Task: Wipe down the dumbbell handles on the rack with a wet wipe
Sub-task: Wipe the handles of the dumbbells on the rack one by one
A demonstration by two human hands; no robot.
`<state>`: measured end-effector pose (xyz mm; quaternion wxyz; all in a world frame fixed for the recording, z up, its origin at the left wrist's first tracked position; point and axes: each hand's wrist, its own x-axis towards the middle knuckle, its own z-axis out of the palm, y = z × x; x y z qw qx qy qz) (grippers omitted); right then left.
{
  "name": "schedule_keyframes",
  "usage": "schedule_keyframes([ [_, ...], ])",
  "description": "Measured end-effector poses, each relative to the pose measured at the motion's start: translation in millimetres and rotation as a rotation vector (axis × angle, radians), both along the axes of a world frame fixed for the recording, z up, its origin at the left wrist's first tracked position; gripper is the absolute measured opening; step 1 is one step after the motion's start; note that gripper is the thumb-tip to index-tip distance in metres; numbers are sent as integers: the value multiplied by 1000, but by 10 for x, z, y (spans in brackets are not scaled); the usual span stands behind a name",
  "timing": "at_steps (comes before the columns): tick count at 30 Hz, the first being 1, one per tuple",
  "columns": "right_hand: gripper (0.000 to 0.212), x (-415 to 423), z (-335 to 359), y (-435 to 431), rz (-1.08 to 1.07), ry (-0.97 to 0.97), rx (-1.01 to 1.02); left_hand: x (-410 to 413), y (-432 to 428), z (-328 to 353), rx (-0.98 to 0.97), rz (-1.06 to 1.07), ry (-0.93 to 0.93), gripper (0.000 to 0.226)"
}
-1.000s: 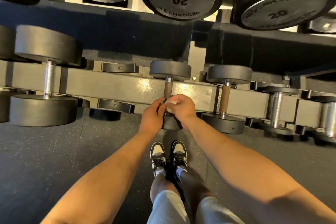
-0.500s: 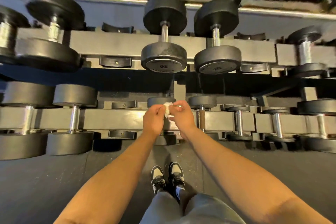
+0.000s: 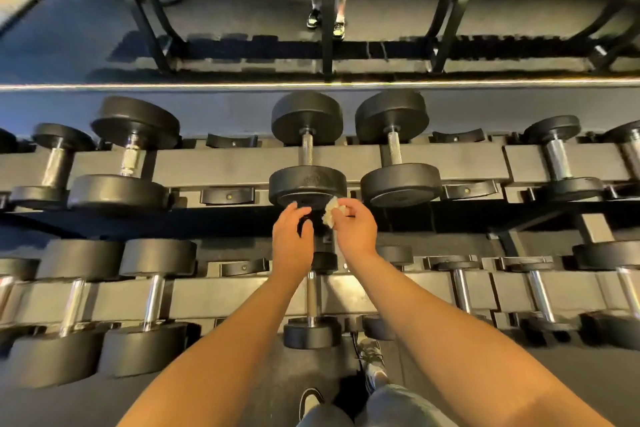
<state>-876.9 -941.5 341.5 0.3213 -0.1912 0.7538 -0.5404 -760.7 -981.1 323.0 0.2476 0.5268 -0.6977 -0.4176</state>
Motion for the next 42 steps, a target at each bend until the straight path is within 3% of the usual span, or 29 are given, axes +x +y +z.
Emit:
schedule_keyframes([
  [4,19,-389,-13,-449,-83,13,-6,-255,-330,53,-157,-4,-154,44],
  [7,16,-569,-55,-706,-74,-37,42,-429,-464,2,-168,9,-217,46],
  [10,16,-610,-119,-811,20,85,138,-493,-467,-46,-156,94,-188,42],
  [17,19,-403,35,-886,251,80,-2,-548,-521,-10,-245,166,-100,34],
  [21,26,-462,36,-899,271,63,-10,-636,-628,-18,-325,-52,-119,40],
  [26,24,-525,-1,-797,173,155,38,-609,-794,-130,-547,-221,-408,52],
  [29,28,-478,-27,-791,226,173,47,-501,-816,-94,-449,-103,-349,55],
  [33,30,-369,-30,-782,264,253,71,-345,-954,-139,-99,189,-144,36],
  [35,32,-294,-12,-789,283,297,63,-327,-956,-94,-40,264,-83,32],
  [37,33,-224,18,-809,287,323,34,-359,-912,-27,-98,199,-112,36],
  [40,34,-137,114,-846,313,309,20,-444,-850,4,-289,-123,-298,50],
  [42,35,-108,161,-858,312,273,35,-432,-903,-75,-376,-210,-379,59],
])
